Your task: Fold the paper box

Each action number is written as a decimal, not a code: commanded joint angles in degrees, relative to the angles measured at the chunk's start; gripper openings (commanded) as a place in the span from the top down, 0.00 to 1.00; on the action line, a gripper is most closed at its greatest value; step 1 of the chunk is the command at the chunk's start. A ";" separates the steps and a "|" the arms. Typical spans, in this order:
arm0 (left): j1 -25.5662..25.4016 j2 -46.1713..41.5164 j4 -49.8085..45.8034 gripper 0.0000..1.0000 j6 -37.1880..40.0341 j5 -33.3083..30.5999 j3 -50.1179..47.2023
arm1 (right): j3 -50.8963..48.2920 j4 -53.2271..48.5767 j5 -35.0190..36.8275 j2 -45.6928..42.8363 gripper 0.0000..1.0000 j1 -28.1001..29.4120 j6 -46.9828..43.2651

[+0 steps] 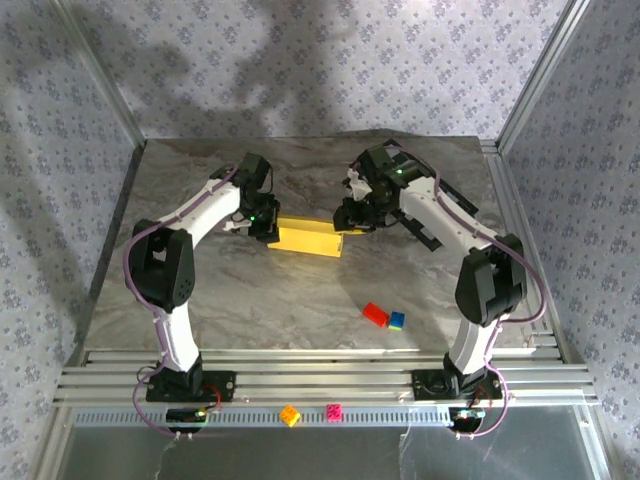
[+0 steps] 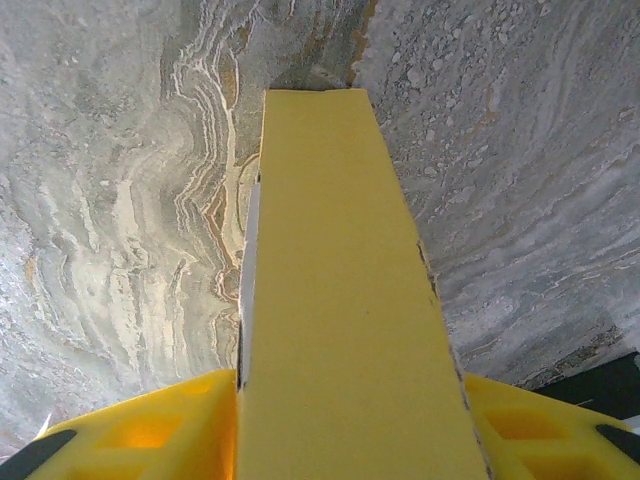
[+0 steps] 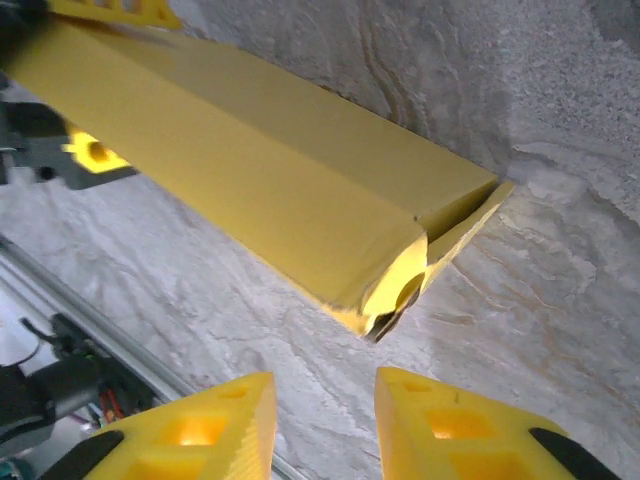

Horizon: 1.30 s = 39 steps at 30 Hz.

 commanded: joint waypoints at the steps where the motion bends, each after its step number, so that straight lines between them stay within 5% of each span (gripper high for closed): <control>1: -0.28 -1.23 -0.32 0.52 -0.51 0.50 -0.79 | -2.64 3.44 -6.40 -4.65 0.61 -2.16 6.23; 14: -0.19 -1.46 -0.06 0.52 -0.44 0.01 -1.31 | -13.75 23.76 -10.66 -4.54 0.54 -6.95 41.68; 18: -0.11 -1.47 -0.06 0.52 -0.45 0.05 -1.39 | -16.67 32.09 -10.69 -4.69 0.62 -7.06 50.21; 39: 0.07 -1.13 -0.01 0.52 -0.35 0.13 -0.88 | -10.23 17.84 -12.01 -0.55 0.71 -5.25 42.42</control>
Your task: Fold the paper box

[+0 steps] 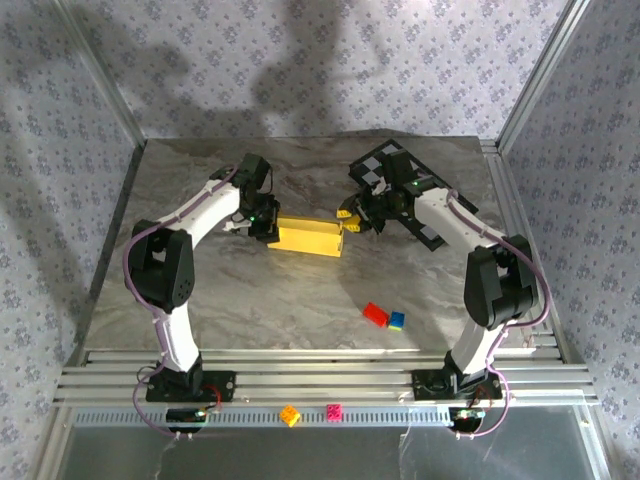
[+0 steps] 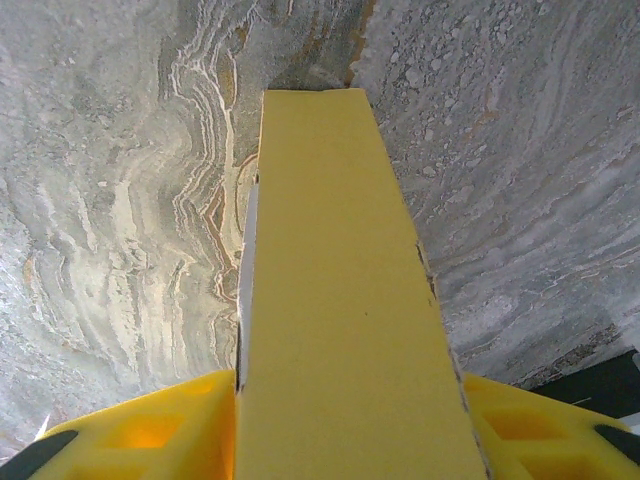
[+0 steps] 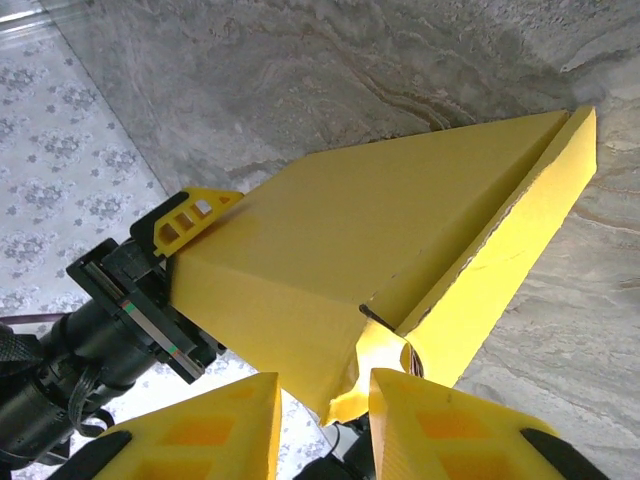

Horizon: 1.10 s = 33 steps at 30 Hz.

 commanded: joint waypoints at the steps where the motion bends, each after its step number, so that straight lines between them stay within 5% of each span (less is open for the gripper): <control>1: 0.07 -0.77 -0.64 0.52 -0.38 0.14 -0.37 | 1.62 -3.14 -0.32 1.42 0.72 0.33 -2.43; 23: 0.25 -0.87 -0.69 0.52 -0.38 0.05 -0.76 | 0.04 -8.47 0.38 1.53 0.89 -0.04 -8.73; 33: 0.70 -0.98 -0.90 0.52 0.23 0.22 -0.55 | 5.37 -13.79 -0.45 2.73 0.67 -2.23 -15.72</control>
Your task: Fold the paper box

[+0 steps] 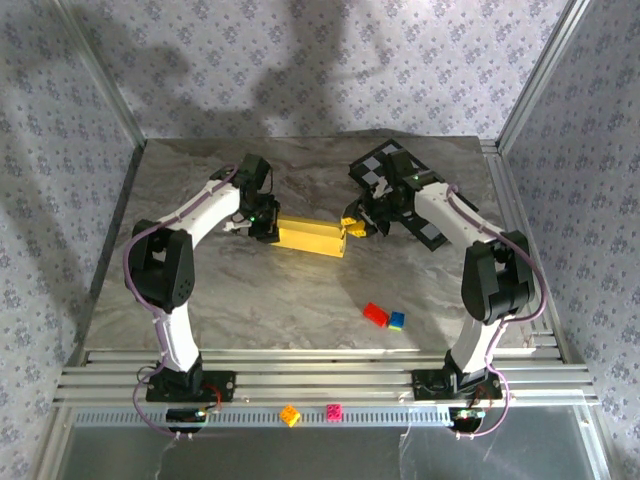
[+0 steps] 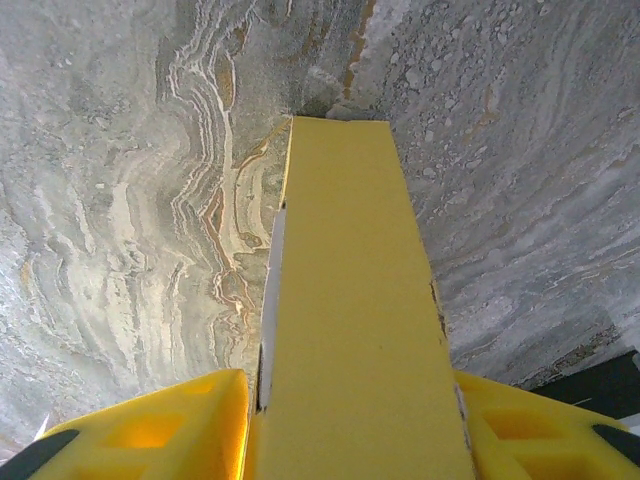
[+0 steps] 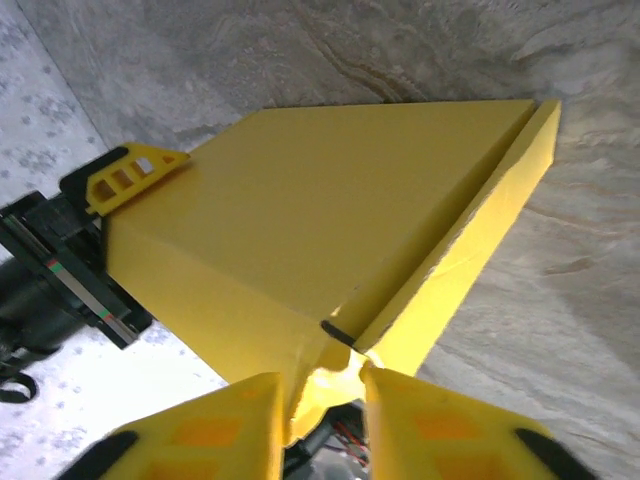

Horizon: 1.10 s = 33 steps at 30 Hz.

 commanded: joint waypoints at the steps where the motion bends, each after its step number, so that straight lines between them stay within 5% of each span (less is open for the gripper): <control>1: 0.49 -0.94 -1.16 0.52 0.21 0.23 -0.31 | 2.82 -3.88 1.33 0.49 0.65 -0.68 -2.92; 5: 0.57 -1.07 -1.36 0.52 0.30 0.23 -0.22 | 4.72 -4.44 5.79 -1.48 0.63 -0.40 -4.97; 9: 0.56 -1.02 -1.46 0.52 0.40 0.12 -0.05 | 0.31 -3.46 9.86 -4.64 0.73 -0.61 -7.10; 16: 0.64 -0.94 -1.72 0.52 0.65 0.14 -0.06 | -7.24 7.52 6.36 -6.51 0.78 0.57 -5.86; 33: 0.74 -0.85 -1.97 0.52 1.01 0.31 0.18 | -6.98 8.91 6.35 -2.37 0.81 3.20 -4.68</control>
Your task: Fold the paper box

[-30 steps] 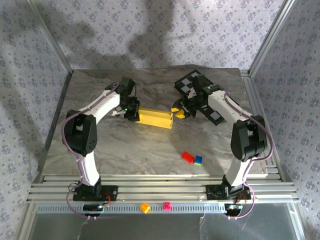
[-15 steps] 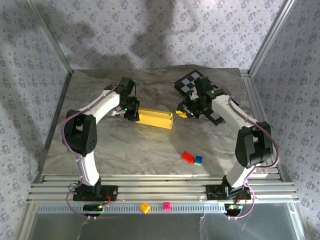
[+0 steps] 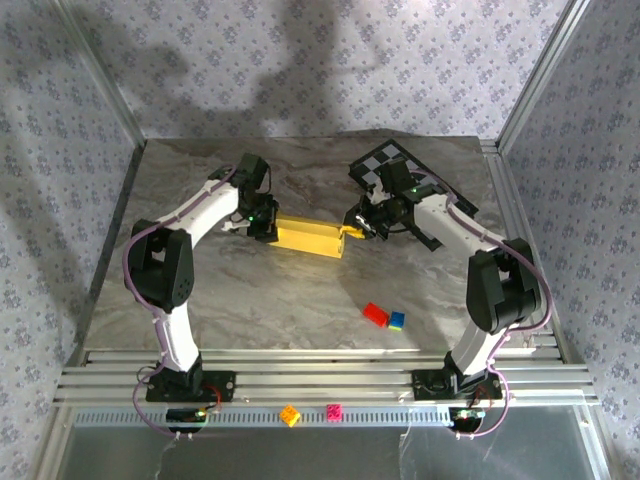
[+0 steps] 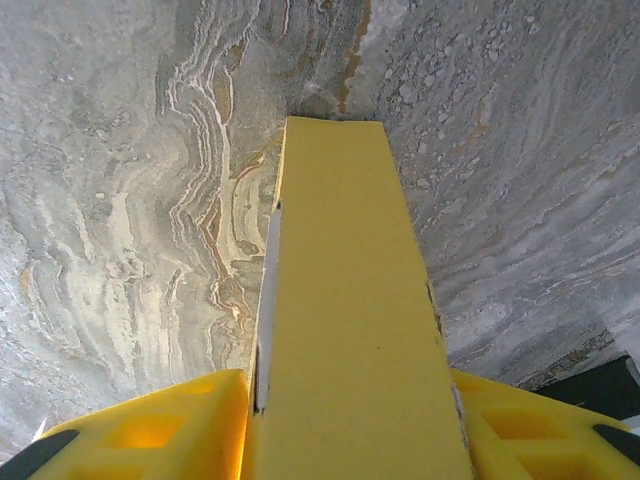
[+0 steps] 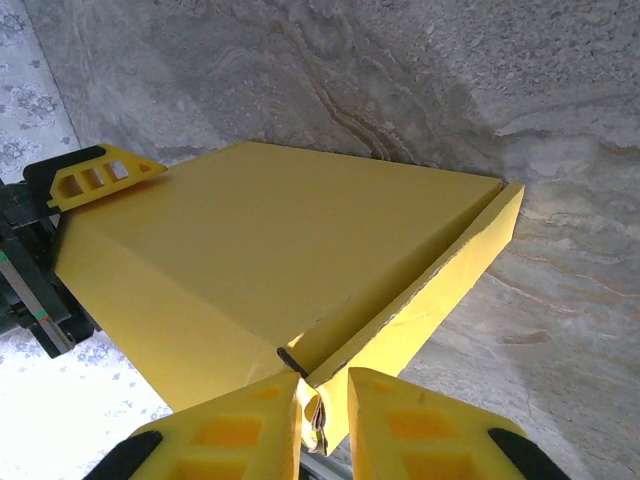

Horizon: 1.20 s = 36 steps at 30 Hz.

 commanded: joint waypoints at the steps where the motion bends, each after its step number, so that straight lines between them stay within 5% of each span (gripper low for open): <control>1: 0.27 -0.89 -1.92 0.52 0.87 0.31 0.22 | 0.10 -0.70 0.03 1.41 0.81 0.76 0.22; 18: 0.27 -0.41 -1.73 0.52 1.09 0.86 0.22 | -2.45 0.31 1.67 2.22 0.82 2.74 -0.88; 36: 0.43 -0.23 -1.70 0.52 1.36 0.93 -0.04 | -2.05 -7.30 11.28 3.00 0.81 6.56 -9.06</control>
